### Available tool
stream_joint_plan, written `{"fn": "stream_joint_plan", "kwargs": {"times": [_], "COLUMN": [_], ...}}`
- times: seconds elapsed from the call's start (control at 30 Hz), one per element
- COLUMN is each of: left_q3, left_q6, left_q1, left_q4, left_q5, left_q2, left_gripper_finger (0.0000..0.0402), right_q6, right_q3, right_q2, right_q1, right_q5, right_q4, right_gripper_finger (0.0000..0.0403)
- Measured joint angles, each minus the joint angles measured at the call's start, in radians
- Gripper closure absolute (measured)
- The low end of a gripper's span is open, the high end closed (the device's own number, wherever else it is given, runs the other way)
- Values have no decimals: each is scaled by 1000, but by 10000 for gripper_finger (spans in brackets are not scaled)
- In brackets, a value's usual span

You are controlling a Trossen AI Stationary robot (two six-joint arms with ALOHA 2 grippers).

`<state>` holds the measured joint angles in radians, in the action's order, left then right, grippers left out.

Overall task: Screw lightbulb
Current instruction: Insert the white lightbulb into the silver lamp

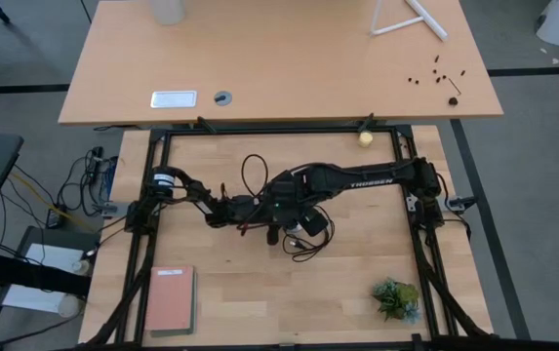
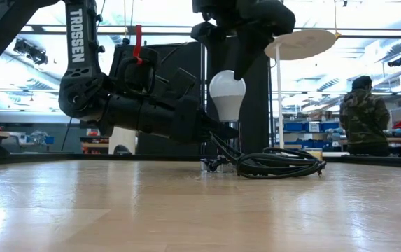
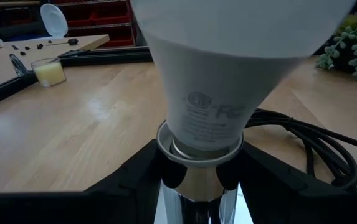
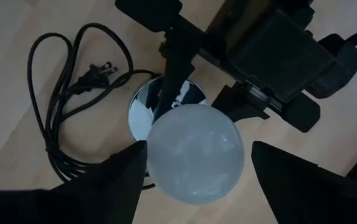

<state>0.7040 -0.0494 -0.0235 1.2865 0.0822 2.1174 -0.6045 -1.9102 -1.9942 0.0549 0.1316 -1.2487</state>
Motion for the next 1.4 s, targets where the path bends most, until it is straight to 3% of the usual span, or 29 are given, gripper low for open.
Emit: {"fn": "stream_joint_plan", "kwargs": {"times": [0.63,0.97,1.4], "left_q3": [1,0,0], "left_q6": [4,0,1], "left_q1": [0,-1,-1], "left_q4": [0,1,1], "left_q5": [-2,-3,-6], "left_q2": [0,0,0], "left_gripper_finger": [211,211,211], "right_q6": [-6,54,34], "right_q3": [72,78,162], "right_q2": [2,-3,-2], "right_q1": [-35,-53,-52], "right_q5": [-68,-68,-72], "right_q4": [86,85,160], "right_gripper_finger": [104,45,71]}}
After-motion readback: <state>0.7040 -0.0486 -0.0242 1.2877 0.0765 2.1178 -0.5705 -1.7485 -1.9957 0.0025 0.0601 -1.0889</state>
